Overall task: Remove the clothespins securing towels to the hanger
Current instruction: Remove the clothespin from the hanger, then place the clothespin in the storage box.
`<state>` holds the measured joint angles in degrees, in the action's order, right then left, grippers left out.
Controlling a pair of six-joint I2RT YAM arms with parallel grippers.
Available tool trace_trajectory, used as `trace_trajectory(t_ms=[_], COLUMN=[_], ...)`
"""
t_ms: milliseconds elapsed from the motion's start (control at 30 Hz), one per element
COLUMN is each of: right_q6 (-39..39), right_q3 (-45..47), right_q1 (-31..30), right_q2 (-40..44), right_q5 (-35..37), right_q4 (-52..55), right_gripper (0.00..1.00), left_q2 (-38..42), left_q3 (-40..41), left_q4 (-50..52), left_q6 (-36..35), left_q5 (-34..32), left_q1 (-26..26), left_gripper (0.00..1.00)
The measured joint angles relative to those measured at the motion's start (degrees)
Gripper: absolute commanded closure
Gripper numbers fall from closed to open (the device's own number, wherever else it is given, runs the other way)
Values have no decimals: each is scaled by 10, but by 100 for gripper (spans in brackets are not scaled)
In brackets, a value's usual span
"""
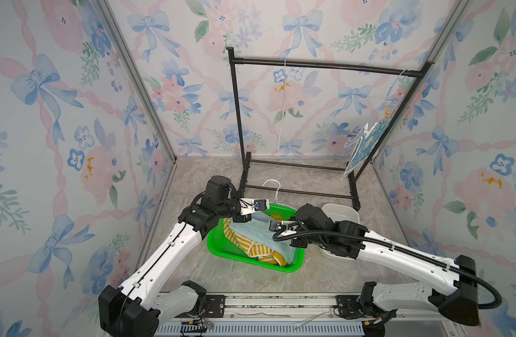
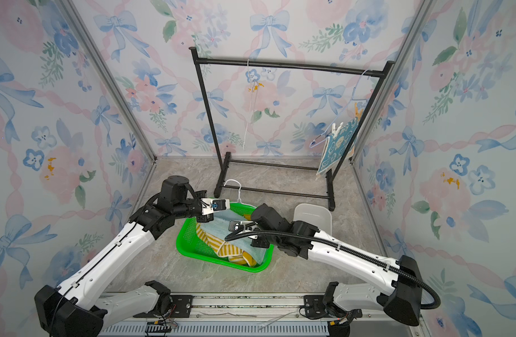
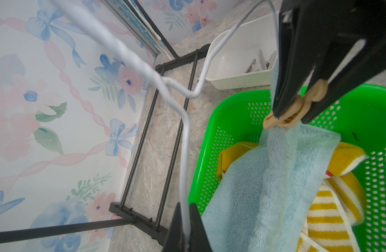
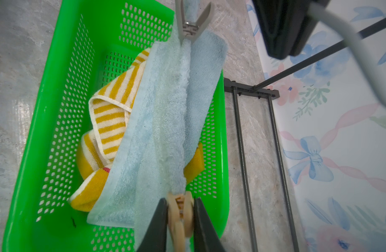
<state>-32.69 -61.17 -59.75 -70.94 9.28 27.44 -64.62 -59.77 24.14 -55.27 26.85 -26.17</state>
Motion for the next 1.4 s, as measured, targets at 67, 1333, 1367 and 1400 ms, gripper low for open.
trace_trajectory(t_ms=[67,1333,1367,1400], right_q6=[1,213,230,243], right_q3=[0,-50,-47,-43], right_q1=[0,121,148,167], right_q2=[1,165,170,173], right_q5=[0,83,83,81], right_q4=[0,65,76,82], right_gripper=[87,100,100,100], left_q2=[0,63,67,71], left_q3=[1,60,64,67], left_q4=[0,-26,-29,-30], left_q6=[0,-3,-4,-5], left_q5=[0,-61,-61,-61], left_q1=[0,0,0,0], left_gripper=[100,100,100,100])
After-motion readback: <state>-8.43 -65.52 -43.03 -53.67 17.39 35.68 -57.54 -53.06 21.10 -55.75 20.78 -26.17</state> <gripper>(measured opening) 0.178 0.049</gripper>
